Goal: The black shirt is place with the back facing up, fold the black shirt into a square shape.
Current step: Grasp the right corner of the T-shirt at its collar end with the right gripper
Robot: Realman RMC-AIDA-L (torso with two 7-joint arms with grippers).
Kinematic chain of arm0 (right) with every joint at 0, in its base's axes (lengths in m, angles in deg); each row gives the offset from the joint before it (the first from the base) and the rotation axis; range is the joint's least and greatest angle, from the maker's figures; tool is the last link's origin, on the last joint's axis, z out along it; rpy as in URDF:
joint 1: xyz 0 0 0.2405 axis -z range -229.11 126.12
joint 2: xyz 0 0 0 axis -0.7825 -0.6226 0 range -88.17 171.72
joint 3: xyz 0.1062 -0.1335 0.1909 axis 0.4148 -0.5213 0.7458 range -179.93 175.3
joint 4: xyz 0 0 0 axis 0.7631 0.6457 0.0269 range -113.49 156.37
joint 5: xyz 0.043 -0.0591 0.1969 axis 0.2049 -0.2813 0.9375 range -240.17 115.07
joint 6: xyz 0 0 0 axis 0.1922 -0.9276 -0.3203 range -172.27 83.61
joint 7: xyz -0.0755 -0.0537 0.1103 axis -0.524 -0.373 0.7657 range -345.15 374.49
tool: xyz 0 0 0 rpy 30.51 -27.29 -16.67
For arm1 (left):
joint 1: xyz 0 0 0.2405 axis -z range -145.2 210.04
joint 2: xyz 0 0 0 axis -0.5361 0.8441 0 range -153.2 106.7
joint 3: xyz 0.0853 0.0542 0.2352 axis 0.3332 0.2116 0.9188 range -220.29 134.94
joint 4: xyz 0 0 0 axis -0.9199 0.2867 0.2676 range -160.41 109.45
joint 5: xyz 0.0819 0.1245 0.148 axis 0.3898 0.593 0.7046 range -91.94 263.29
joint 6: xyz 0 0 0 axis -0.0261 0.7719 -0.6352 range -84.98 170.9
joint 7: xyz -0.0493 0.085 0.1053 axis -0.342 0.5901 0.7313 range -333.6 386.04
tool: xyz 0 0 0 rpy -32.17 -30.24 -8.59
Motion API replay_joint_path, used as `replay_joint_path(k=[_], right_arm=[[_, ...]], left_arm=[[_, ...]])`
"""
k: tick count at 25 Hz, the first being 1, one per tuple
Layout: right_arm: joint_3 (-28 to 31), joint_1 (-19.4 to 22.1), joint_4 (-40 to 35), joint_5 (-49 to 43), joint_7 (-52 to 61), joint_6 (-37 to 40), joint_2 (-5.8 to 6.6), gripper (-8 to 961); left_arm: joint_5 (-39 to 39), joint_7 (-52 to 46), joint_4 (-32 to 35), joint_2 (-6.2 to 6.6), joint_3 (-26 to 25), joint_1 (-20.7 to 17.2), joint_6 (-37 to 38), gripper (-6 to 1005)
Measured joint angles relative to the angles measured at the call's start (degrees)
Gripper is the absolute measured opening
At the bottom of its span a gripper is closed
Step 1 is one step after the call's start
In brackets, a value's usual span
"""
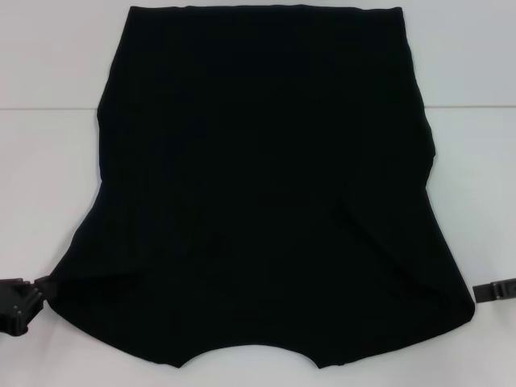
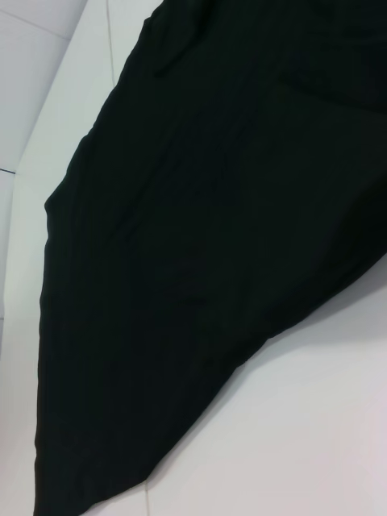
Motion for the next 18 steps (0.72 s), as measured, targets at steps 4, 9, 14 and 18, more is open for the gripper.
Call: replay_joint_path(k=[4,9,14,18], right_arm=[[-0.07,-0.65,0.03,-1.91,0.56,-0.21,-0.86,856],[-0.06,-1.49,0.04,-2.73,0.9,-0.63,-1.88,854],[0.0,-2.5,0.07,-3.83,1.15,-0.72,-3.09,852],[-0.06,-3.0,0.07,-4.39,1.79,-0.84,-3.54,851]], left_arm=[[0.0,0.36,-0.01,0.0,-0.07,-0.03,0.09,15],[0.0,0.66,-0.43,0.0,-0.13,-0.07,0.14,15],[0.01,0.75,-0.52,0.0,-0.13,-0.06,0.17,15],[0.01,0.89,-0.53,0.0,-0.12,-0.03,0.17,15]])
